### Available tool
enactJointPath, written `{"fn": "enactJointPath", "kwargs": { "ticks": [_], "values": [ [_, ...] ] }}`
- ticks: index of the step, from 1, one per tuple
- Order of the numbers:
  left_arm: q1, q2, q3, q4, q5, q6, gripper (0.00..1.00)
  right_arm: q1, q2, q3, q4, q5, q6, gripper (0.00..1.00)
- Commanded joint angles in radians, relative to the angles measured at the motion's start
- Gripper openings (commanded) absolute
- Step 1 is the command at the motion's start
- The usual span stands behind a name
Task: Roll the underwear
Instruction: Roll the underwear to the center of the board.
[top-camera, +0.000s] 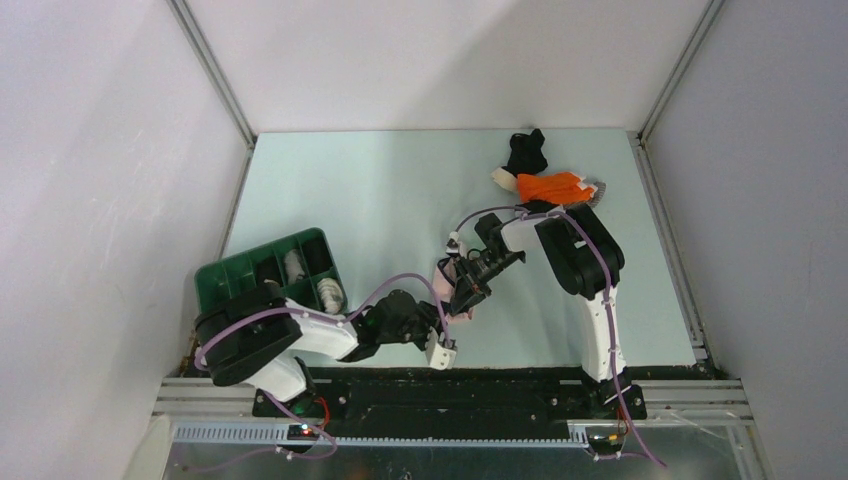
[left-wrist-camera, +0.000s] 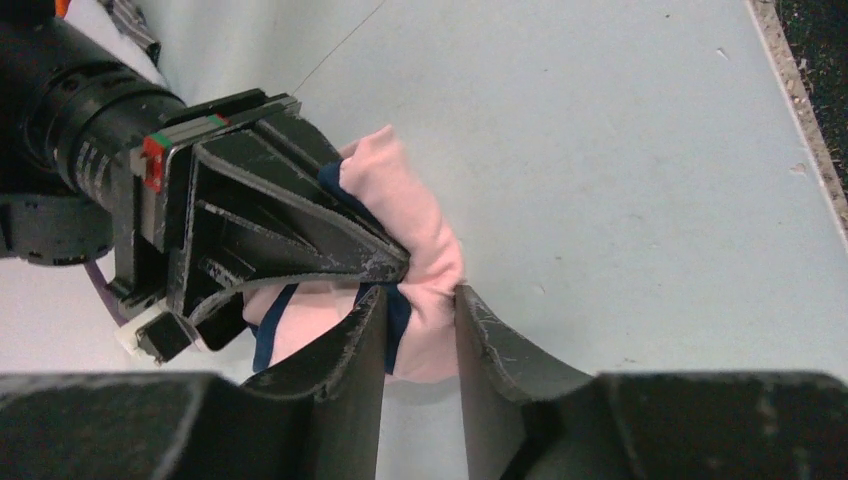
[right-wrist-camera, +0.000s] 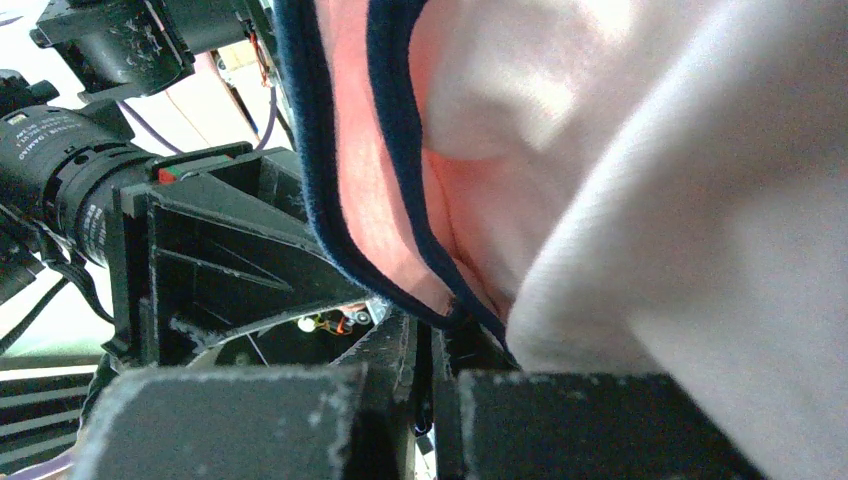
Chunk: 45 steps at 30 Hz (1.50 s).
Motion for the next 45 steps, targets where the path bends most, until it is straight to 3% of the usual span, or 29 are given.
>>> {"fn": "enactJointPath", "kwargs": {
  "ticks": [1, 5, 8, 9, 10, 13, 14, 16, 18, 21, 23, 26, 30, 35, 41, 45],
  "values": [
    [-0.010, 0.057, 0.049, -0.158, -0.032, 0.072, 0.33, 0.001, 0.102, -0.023, 0.034, 0.263, 0.030, 0.00],
    [-0.012, 0.135, 0.092, -0.241, -0.087, 0.044, 0.19, -0.004, 0.103, -0.022, 0.034, 0.277, 0.041, 0.02],
    [-0.012, 0.159, 0.140, -0.290, -0.090, -0.016, 0.02, -0.006, 0.086, -0.023, 0.034, 0.291, 0.040, 0.15],
    [-0.012, 0.160, 0.148, -0.305, -0.080, -0.032, 0.01, -0.007, 0.061, -0.025, 0.038, 0.307, 0.037, 0.20],
    [-0.009, 0.159, 0.171, -0.318, -0.072, -0.081, 0.00, -0.011, 0.041, -0.031, 0.042, 0.315, 0.037, 0.30],
    [0.029, 0.152, 0.239, -0.450, 0.087, -0.230, 0.00, -0.037, -0.093, -0.046, 0.074, 0.347, 0.055, 0.48],
    [0.038, 0.152, 0.259, -0.468, 0.127, -0.254, 0.00, -0.061, -0.124, -0.053, 0.083, 0.364, 0.081, 0.67],
    [0.050, 0.151, 0.275, -0.508, 0.228, -0.302, 0.00, -0.109, -0.233, -0.072, 0.114, 0.404, 0.103, 0.95],
    [0.052, 0.149, 0.291, -0.547, 0.320, -0.330, 0.00, -0.134, -0.417, -0.085, 0.120, 0.481, 0.061, 0.99],
    [0.055, 0.157, 0.343, -0.654, 0.444, -0.327, 0.00, -0.152, -0.684, -0.190, 0.265, 0.639, -0.002, 0.99],
    [0.072, 0.190, 0.406, -0.747, 0.511, -0.320, 0.00, -0.140, -0.920, -0.365, 0.408, 0.716, -0.073, 0.99],
    [0.114, 0.269, 0.493, -0.875, 0.619, -0.330, 0.00, -0.075, -1.177, -0.494, 0.454, 0.827, -0.157, 1.00],
    [0.154, 0.367, 0.622, -1.001, 0.725, -0.356, 0.00, 0.045, -1.290, -0.591, 0.238, 0.647, -0.425, 0.99],
    [0.187, 0.477, 0.771, -1.152, 0.825, -0.370, 0.00, 0.301, -1.394, -0.766, 0.305, 0.770, -0.725, 0.92],
    [0.240, 0.570, 0.862, -1.248, 0.906, -0.386, 0.00, 0.415, -1.383, -0.814, 0.408, 0.791, -0.869, 0.77],
    [0.258, 0.598, 0.889, -1.276, 0.925, -0.396, 0.00, 0.465, -1.361, -0.838, 0.472, 0.831, -0.877, 0.75]
  ]
}}
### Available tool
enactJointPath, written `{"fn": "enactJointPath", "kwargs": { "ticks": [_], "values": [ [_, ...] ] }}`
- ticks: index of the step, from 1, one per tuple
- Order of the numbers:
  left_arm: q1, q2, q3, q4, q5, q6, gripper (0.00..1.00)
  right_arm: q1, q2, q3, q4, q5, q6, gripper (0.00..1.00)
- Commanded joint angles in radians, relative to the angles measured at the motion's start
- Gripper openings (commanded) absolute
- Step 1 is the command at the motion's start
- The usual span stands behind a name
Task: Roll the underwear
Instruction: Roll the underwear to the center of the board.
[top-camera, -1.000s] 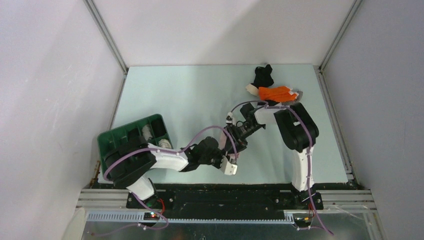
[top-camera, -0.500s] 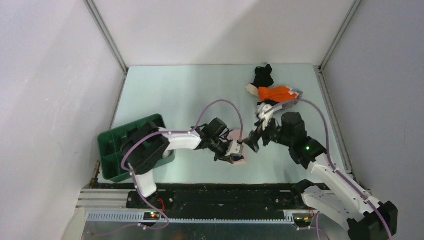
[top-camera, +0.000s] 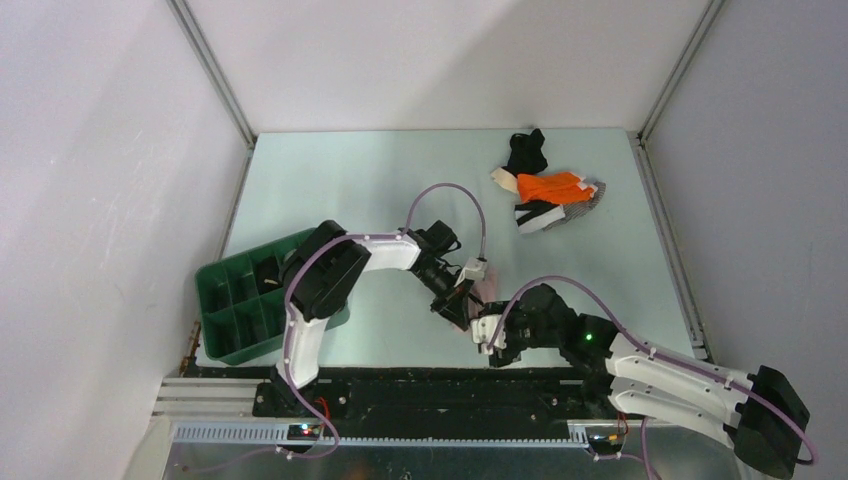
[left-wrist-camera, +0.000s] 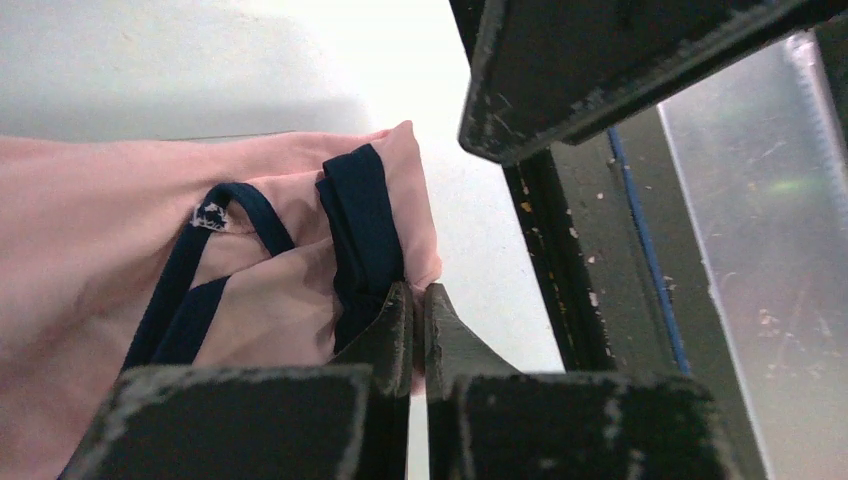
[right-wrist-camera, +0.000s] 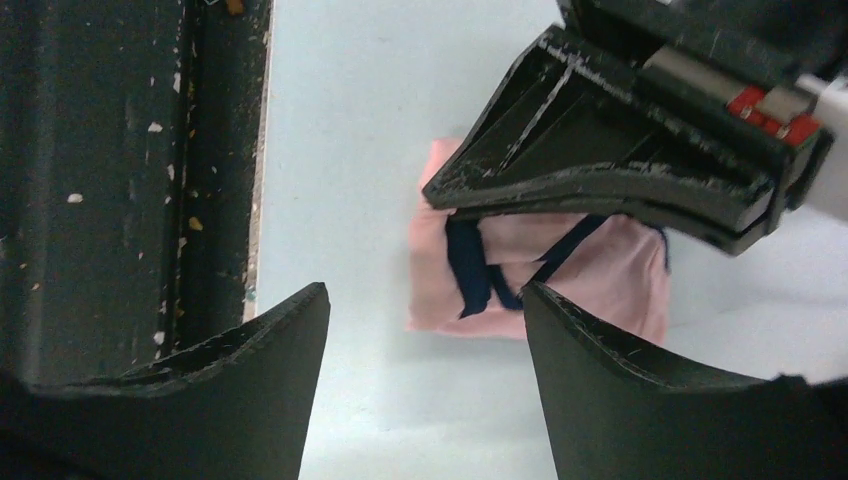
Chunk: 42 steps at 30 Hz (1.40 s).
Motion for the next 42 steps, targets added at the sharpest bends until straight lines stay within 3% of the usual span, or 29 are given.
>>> {"fn": "enactJointPath", "kwargs": {
  "ticks": [1, 10, 19, 34, 35, 36, 38, 39, 41, 42],
  "values": [
    [0.010, 0.052, 0.017, -0.152, 0.035, -0.035, 0.00, 0.045, 0.018, -0.010, 0.133, 0.054, -0.086, 0.75],
    [0.030, 0.101, 0.072, -0.205, 0.090, -0.046, 0.00, 0.061, 0.145, -0.015, 0.207, 0.050, -0.082, 0.66],
    [0.047, 0.105, 0.078, -0.206, 0.102, -0.057, 0.00, 0.071, 0.207, -0.057, 0.228, 0.055, -0.077, 0.52],
    [0.046, 0.134, 0.113, -0.231, 0.130, -0.074, 0.00, 0.077, 0.325, -0.038, 0.336, 0.130, -0.084, 0.49],
    [0.047, 0.134, 0.118, -0.238, 0.132, -0.066, 0.00, 0.077, 0.335, -0.031, 0.331, 0.130, -0.087, 0.44],
    [0.046, 0.135, 0.121, -0.253, 0.131, -0.060, 0.00, 0.077, 0.338, -0.026, 0.314, 0.127, -0.087, 0.26],
    [0.049, 0.119, 0.123, -0.253, 0.122, -0.060, 0.00, 0.080, 0.350, -0.008, 0.291, 0.120, -0.077, 0.01],
    [0.051, 0.108, 0.111, -0.237, 0.109, -0.102, 0.03, 0.081, 0.356, 0.008, 0.280, 0.116, -0.071, 0.00],
    [0.065, 0.015, 0.027, -0.072, 0.029, -0.305, 0.20, 0.086, 0.365, 0.035, 0.248, 0.097, -0.058, 0.00],
    [0.086, -0.025, -0.021, 0.170, -0.015, -0.520, 0.33, 0.093, 0.367, 0.052, 0.212, 0.088, -0.050, 0.00]
  ]
}}
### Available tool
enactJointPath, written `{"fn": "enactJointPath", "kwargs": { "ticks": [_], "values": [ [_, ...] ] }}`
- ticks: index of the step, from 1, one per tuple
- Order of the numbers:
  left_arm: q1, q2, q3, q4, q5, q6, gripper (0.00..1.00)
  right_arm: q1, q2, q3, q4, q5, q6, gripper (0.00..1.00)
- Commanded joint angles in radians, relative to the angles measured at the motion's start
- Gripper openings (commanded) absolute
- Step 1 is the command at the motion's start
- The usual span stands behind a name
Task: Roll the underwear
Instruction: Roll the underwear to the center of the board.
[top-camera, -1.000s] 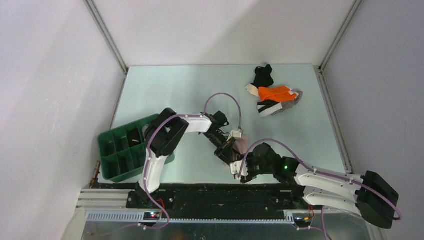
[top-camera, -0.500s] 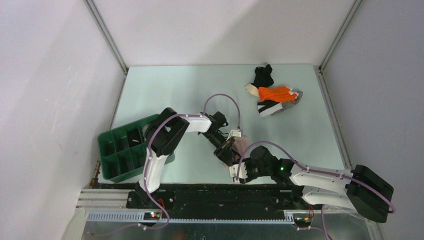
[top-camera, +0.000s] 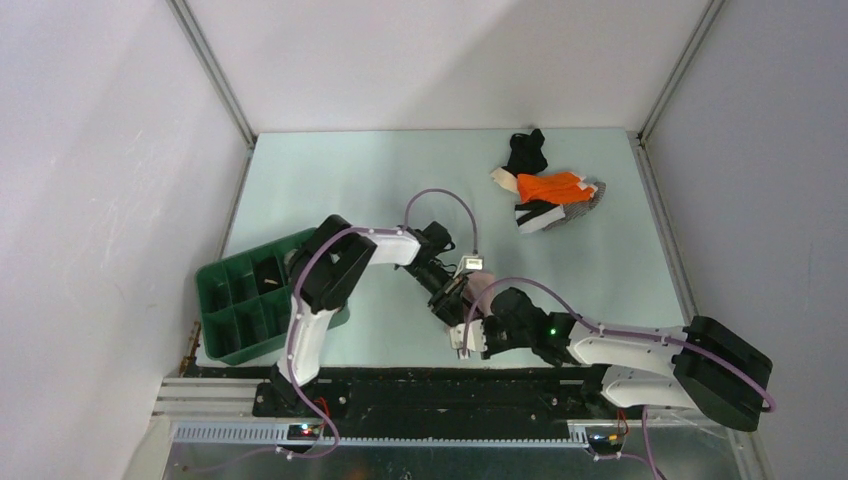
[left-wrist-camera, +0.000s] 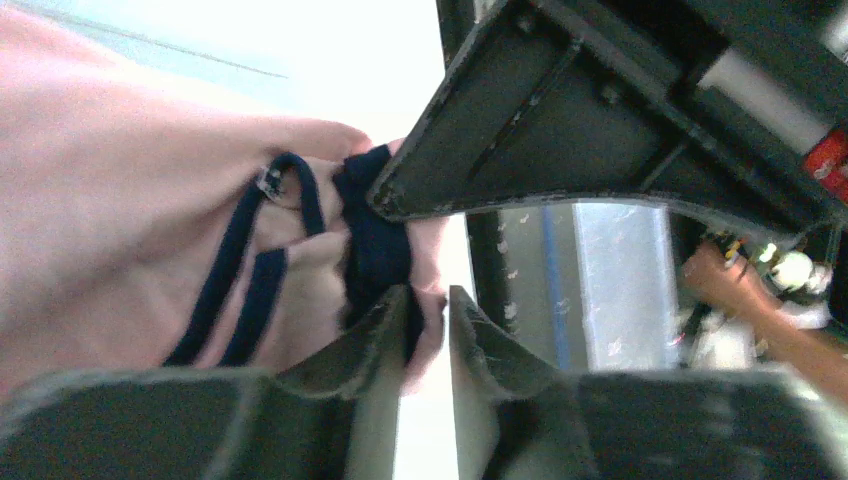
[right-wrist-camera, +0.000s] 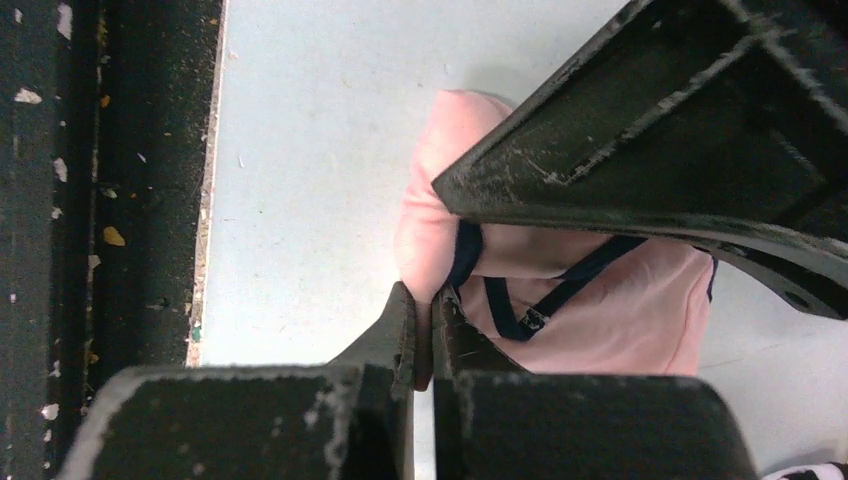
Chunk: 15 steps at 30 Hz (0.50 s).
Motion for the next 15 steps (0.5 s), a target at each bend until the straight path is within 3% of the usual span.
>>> {"fn": "enactJointPath", "kwargs": {
  "ticks": [1, 2, 3, 6, 9, 15],
  "values": [
    [0.048, -0.219, -0.210, 0.475, -0.221, -0.472, 0.38, 0.021, 0.020, 0.087, -0.076, -0.035, 0.057, 0.00],
    [0.082, -0.255, -0.249, 0.657, -0.258, -0.619, 0.45, 0.022, 0.021, 0.112, -0.103, -0.045, 0.075, 0.00],
    [0.121, -0.313, -0.297, 0.748, -0.325, -0.673, 0.48, 0.021, 0.022, 0.126, -0.117, -0.051, 0.119, 0.00],
    [0.193, -0.437, -0.327, 0.779, -0.422, -0.797, 0.56, 0.018, 0.028, 0.178, -0.163, -0.074, 0.221, 0.00],
    [0.233, -0.624, -0.346, 0.730, -0.504, -0.755, 0.57, -0.003, 0.043, 0.208, -0.165, -0.123, 0.292, 0.00],
    [0.239, -0.804, -0.307, 0.524, -0.615, -0.582, 0.57, -0.061, 0.127, 0.254, -0.124, -0.242, 0.486, 0.00]
  ]
}}
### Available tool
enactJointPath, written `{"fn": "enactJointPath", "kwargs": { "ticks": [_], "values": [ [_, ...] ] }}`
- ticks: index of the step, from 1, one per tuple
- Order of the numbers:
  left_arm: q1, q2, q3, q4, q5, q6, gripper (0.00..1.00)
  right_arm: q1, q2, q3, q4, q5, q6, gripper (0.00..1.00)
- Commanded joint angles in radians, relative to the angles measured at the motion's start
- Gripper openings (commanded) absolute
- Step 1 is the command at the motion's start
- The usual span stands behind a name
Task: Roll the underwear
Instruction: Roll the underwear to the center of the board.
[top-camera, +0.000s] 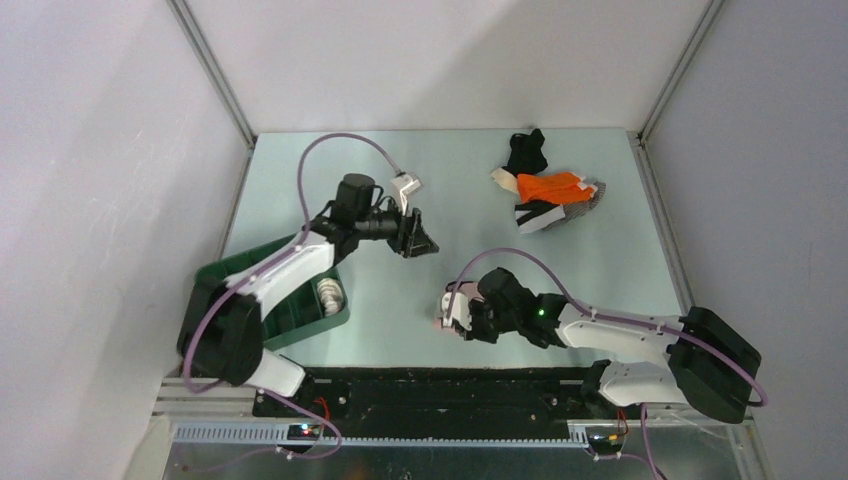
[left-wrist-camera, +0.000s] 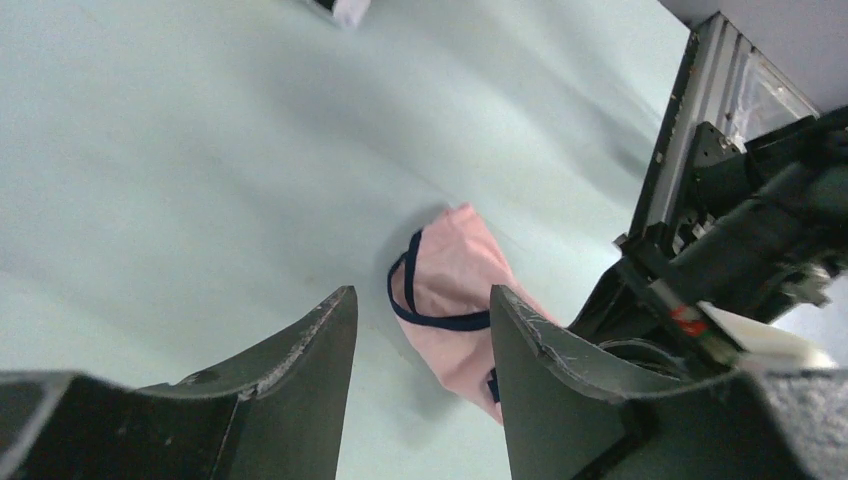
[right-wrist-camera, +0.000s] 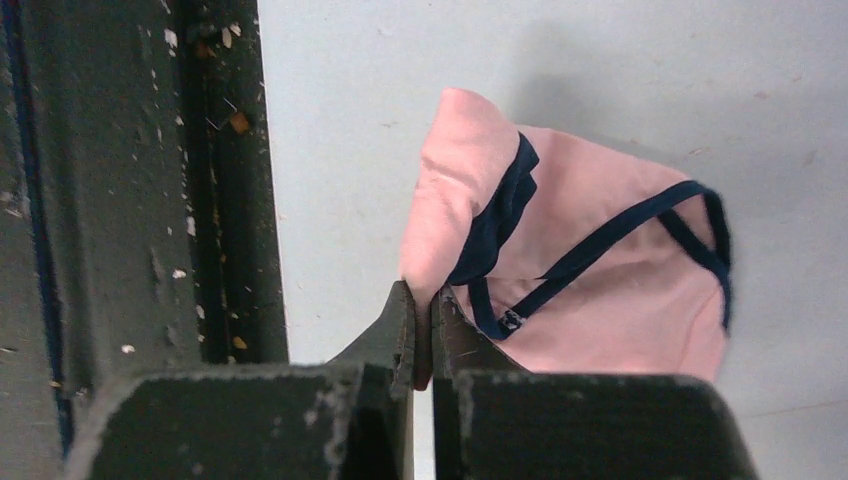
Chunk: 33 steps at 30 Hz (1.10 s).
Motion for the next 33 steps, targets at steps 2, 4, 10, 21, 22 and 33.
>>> {"fn": "enactJointPath", "kwargs": {
  "ticks": [2, 4, 10, 21, 22, 33],
  "values": [
    [-0.014, -0.134, -0.010, -0.089, -0.103, 0.114, 0.57, -0.043, 0.076, 0.025, 0.042, -0.150, 0.197, 0.00],
    [-0.014, -0.184, -0.060, -0.085, -0.112, 0.150, 0.57, -0.064, 0.129, 0.012, 0.061, -0.207, 0.253, 0.00],
    [-0.029, -0.378, -0.254, -0.026, -0.153, 0.253, 0.55, -0.190, 0.214, -0.044, 0.175, -0.417, 0.425, 0.00],
    [-0.404, -0.479, -0.538, 0.150, -0.187, 0.980, 0.61, -0.419, 0.467, 0.026, 0.197, -0.703, 0.709, 0.00],
    [-0.409, -0.452, -0.559, 0.204, -0.178, 1.011, 0.61, -0.434, 0.497, 0.045, 0.175, -0.719, 0.713, 0.00],
    [-0.469, -0.287, -0.634, 0.289, -0.097, 1.525, 0.58, -0.497, 0.755, 0.213, 0.003, -0.813, 0.758, 0.00]
  ]
}}
